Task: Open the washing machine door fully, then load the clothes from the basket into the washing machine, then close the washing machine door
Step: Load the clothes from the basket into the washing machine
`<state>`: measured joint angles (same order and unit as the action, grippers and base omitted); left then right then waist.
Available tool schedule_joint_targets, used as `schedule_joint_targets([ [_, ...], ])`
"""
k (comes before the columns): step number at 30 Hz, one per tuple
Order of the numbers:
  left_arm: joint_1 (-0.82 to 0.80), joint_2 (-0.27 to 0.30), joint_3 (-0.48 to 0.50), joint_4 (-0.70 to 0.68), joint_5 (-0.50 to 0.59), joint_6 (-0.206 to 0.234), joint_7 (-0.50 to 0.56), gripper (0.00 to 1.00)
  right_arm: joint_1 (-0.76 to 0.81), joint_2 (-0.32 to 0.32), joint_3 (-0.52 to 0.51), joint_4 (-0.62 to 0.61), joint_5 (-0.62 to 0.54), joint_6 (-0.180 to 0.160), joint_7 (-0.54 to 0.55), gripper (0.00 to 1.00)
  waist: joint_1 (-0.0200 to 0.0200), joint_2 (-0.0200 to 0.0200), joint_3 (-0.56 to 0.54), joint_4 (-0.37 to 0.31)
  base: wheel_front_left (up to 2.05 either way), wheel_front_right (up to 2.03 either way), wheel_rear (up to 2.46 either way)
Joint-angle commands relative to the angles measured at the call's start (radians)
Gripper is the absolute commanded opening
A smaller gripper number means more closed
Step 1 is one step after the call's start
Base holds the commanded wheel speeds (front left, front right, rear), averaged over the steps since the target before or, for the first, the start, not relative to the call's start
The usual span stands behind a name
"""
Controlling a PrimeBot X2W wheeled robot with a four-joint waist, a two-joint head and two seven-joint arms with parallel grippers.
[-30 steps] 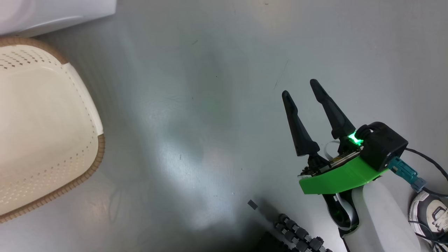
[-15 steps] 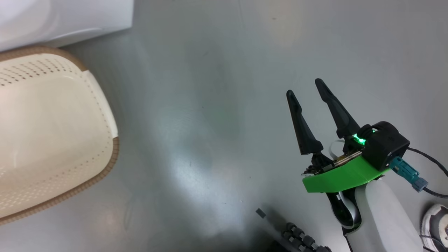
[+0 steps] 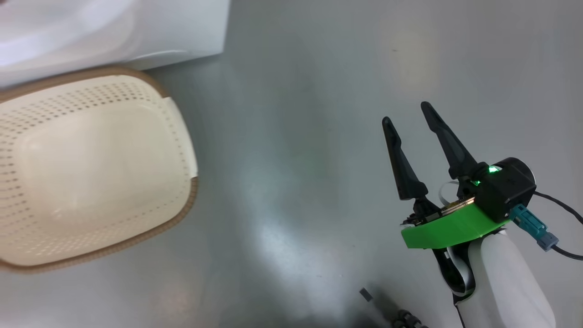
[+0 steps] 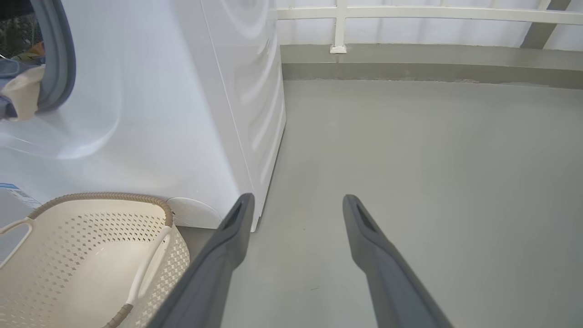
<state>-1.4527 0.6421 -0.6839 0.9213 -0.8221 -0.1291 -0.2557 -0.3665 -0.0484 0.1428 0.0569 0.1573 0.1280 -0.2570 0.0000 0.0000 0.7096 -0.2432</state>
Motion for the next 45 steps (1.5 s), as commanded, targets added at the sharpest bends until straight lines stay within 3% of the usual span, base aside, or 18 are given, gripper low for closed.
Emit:
schedule_joint_targets([
  [1,0.044,0.034,0.048,-0.044,0.011,0.002,-0.006,1.0,0.044,-0.002,0.009,-0.019,-0.012,0.003,-0.005,1.0,0.0,0.0,-0.026,0.04,0.0,0.0,0.0],
  [10,0.253,0.018,0.171,-0.24,0.075,0.048,-0.006,1.0,0.048,-0.002,-0.007,-0.017,-0.039,0.003,-0.005,1.0,0.0,0.0,-0.04,0.092,0.0,0.0,0.0],
  [17,0.533,0.005,0.402,-0.473,0.134,0.113,-0.006,1.0,0.056,-0.002,-0.011,-0.013,-0.039,0.003,-0.005,1.0,0.0,0.0,-0.068,0.097,0.0,0.0,0.0],
  [26,0.873,-0.143,0.632,-0.731,0.264,0.142,-0.006,1.0,0.078,-0.002,-0.02,-0.011,-0.038,0.003,-0.005,1.0,0.0,0.0,-0.101,0.1,0.0,0.0,0.0],
  [37,1.062,-0.356,0.767,-0.852,0.4,0.091,-0.006,1.0,0.092,-0.002,-0.02,-0.004,-0.038,0.003,-0.005,1.0,0.0,0.0,-0.136,0.104,0.0,0.0,0.0],
  [45,1.122,-0.43,0.798,-0.851,0.503,0.042,-0.006,1.0,0.097,-0.002,-0.02,-0.004,-0.039,0.003,-0.005,1.0,0.0,0.0,-0.148,0.1,0.0,0.0,0.0],
])
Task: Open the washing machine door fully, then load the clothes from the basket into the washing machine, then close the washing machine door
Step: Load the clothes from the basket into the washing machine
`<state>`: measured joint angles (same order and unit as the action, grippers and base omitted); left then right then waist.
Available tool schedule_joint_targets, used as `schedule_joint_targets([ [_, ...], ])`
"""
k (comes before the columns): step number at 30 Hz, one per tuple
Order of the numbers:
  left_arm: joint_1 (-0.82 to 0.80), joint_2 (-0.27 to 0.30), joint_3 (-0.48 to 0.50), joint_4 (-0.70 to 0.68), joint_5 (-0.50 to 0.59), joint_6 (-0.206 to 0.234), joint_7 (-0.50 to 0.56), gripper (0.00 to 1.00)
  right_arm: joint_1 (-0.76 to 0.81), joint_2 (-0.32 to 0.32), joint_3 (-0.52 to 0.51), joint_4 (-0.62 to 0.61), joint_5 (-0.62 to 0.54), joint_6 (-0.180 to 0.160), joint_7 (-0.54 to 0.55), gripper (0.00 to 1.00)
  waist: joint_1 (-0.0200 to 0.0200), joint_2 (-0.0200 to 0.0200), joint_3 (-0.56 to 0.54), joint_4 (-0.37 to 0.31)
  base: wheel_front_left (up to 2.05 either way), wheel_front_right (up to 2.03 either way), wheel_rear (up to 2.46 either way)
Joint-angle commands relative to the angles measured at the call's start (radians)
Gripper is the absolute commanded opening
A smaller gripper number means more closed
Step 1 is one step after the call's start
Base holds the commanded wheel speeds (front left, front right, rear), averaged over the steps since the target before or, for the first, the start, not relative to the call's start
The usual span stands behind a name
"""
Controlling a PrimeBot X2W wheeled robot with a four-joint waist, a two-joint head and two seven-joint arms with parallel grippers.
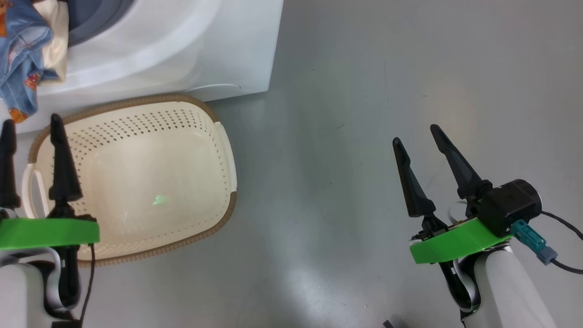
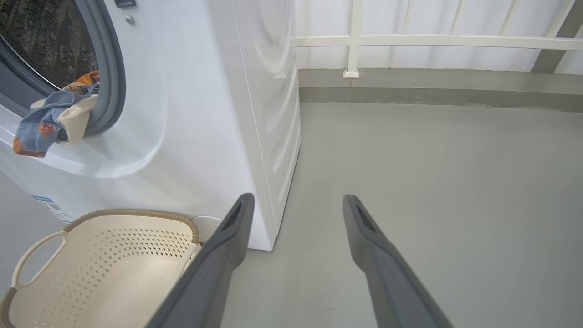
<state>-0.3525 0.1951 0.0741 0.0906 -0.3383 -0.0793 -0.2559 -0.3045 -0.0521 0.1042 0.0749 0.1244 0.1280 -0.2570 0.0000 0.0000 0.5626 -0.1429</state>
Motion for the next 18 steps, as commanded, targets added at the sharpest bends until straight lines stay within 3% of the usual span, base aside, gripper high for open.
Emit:
schedule_joint_targets([
  [1,0.022,0.017,0.04,-0.021,0.019,-0.008,-0.006,1.0,0.035,0.002,0.018,-0.022,-0.006,0.003,-0.005,1.0,0.0,0.0,-0.001,0.0,0.0,0.0,0.0],
  [18,0.029,-0.044,0.073,0.008,0.081,-0.048,-0.006,1.0,0.036,0.002,0.019,-0.021,-0.006,0.003,-0.005,1.0,0.0,0.0,-0.002,0.005,0.0,0.0,0.0],
])
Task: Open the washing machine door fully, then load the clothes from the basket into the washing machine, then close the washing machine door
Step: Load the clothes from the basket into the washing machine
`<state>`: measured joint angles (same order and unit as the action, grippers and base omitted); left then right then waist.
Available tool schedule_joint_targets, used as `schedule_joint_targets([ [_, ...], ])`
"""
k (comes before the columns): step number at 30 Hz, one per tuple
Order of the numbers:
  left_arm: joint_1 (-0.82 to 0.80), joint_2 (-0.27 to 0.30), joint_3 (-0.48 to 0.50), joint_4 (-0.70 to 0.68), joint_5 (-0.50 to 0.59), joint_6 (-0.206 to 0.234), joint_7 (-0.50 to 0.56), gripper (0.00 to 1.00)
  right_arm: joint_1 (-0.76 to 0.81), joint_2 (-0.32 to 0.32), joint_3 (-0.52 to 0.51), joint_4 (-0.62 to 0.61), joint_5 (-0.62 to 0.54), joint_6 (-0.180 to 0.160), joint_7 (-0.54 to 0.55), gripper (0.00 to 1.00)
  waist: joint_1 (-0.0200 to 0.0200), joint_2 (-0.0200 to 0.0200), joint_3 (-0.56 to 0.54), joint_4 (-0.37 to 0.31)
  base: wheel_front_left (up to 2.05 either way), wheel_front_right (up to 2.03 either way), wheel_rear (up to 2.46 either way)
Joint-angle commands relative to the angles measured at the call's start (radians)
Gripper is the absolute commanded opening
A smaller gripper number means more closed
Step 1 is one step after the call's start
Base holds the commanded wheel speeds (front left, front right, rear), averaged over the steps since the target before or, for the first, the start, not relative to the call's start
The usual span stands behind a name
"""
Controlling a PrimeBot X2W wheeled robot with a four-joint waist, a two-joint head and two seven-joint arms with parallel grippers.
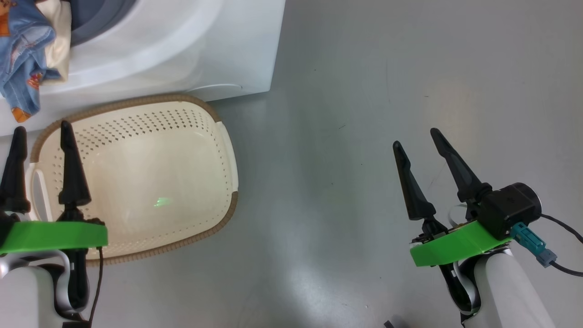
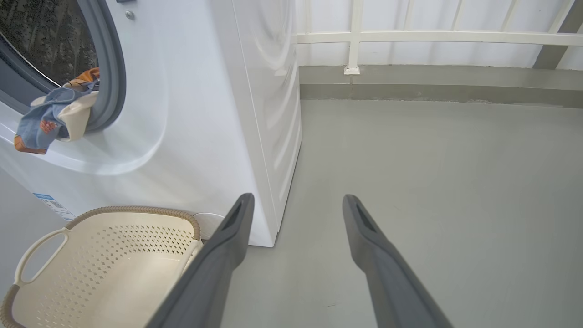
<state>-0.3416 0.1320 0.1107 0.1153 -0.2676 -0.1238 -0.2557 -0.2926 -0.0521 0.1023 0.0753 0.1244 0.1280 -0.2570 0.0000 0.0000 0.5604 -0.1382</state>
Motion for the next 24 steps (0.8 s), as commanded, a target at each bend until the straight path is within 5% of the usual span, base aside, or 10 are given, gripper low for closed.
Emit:
schedule_joint_targets([
  [1,0.018,0.018,0.038,-0.016,0.012,-0.004,-0.006,1.0,0.025,0.002,0.021,-0.021,-0.006,0.003,-0.005,1.0,0.0,0.0,0.0,0.0,0.0,0.0,0.0],
  [24,-0.048,0.061,0.022,0.061,0.009,-0.007,-0.006,1.0,0.017,0.002,0.042,-0.017,0.001,0.003,-0.005,1.0,0.0,0.0,0.007,-0.017,0.0,0.0,0.0],
])
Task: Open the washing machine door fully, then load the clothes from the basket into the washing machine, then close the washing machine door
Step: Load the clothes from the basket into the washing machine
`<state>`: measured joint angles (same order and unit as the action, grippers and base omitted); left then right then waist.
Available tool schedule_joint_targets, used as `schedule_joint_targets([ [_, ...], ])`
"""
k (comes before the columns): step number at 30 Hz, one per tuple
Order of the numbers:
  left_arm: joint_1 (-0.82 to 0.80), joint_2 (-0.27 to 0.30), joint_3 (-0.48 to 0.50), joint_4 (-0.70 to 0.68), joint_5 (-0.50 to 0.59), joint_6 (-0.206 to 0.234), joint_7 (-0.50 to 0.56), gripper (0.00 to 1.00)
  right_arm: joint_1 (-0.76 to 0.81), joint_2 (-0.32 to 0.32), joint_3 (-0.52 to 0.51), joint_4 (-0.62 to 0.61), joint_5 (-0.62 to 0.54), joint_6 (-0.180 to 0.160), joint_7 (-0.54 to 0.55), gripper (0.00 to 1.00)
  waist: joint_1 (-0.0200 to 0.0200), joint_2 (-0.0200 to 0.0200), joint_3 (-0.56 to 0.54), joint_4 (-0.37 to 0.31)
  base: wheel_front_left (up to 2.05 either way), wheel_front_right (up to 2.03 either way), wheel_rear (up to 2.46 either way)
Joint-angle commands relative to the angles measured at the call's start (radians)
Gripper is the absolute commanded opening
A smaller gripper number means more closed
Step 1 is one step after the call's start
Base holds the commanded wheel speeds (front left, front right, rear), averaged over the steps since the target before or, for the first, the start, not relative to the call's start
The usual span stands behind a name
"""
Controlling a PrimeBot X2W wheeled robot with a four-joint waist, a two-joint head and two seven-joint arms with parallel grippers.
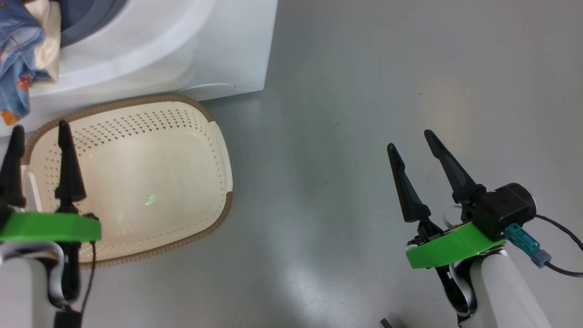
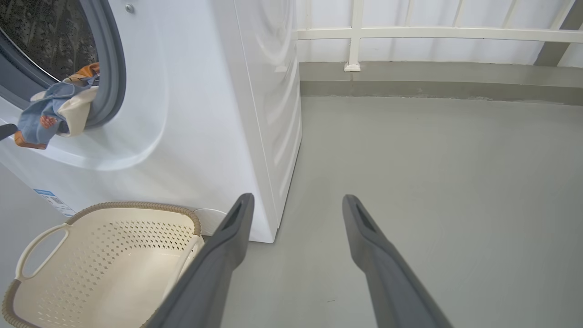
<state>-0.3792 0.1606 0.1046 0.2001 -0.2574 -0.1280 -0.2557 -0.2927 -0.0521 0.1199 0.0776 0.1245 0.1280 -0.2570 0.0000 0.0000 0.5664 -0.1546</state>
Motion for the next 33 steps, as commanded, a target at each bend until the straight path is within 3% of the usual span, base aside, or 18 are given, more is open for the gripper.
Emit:
schedule_joint_targets([
  [1,-0.033,0.05,0.024,0.01,-0.002,-0.003,-0.006,1.0,0.017,0.002,0.028,-0.018,0.002,0.003,-0.005,1.0,0.0,0.0,0.002,-0.005,0.0,0.0,0.0],
  [17,-0.268,0.114,0.028,0.26,0.007,0.055,0.066,1.0,0.009,0.002,0.055,-0.016,0.017,0.003,-0.005,1.0,0.0,0.0,0.017,-0.044,0.0,0.0,0.0],
  [33,-0.459,0.169,0.01,0.478,0.011,0.066,0.058,1.0,-0.009,0.002,0.059,-0.021,0.035,0.003,-0.005,1.0,0.0,0.0,0.054,-0.068,0.0,0.0,0.0],
])
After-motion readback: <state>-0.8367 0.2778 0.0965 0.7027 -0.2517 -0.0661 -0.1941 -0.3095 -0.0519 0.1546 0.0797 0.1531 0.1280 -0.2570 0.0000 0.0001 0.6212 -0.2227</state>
